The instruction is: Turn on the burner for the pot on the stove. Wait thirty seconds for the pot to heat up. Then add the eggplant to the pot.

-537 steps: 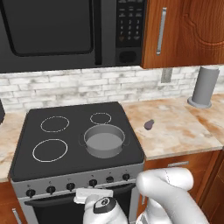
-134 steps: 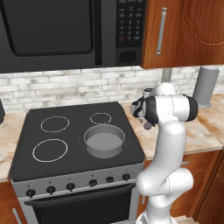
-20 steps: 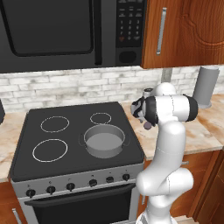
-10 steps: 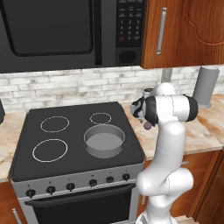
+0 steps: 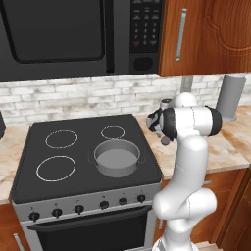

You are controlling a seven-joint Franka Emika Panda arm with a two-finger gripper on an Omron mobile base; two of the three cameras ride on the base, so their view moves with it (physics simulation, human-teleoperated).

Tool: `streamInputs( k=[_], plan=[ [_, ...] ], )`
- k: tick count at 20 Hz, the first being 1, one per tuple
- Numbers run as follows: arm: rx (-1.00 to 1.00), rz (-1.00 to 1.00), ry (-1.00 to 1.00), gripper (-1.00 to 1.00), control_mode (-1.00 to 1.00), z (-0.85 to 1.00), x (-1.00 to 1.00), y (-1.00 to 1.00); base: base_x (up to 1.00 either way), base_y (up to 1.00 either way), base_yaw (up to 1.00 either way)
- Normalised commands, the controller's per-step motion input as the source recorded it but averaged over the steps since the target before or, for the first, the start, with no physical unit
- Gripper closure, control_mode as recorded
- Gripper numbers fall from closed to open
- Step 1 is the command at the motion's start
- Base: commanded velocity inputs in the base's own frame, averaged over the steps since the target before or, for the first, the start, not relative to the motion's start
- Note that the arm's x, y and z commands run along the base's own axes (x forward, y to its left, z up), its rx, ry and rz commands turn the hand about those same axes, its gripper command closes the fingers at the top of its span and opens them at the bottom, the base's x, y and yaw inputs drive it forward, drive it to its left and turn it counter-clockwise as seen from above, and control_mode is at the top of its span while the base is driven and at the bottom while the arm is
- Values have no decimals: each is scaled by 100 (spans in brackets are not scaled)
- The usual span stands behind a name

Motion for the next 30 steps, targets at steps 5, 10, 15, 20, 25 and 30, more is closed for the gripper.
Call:
streamInputs(
  k=[5, 10, 15, 20, 25, 30],
  plan=[
    [0, -1, -2, 100, -100, 0, -18, 0, 0, 0, 0],
    [0, -7, -15, 100, -100, 9, -61, 0, 0, 0, 0],
    [0, -9, -29, 100, -100, 66, -84, 0, 0, 0, 0],
    [0, -8, -20, 100, -100, 100, -54, 0, 0, 0, 0],
    [0, -1, -4, 100, -100, 100, -37, 9, 0, 0, 0],
    [0, 0, 0, 100, -100, 89, -46, 47, 0, 0, 0]
  ],
)
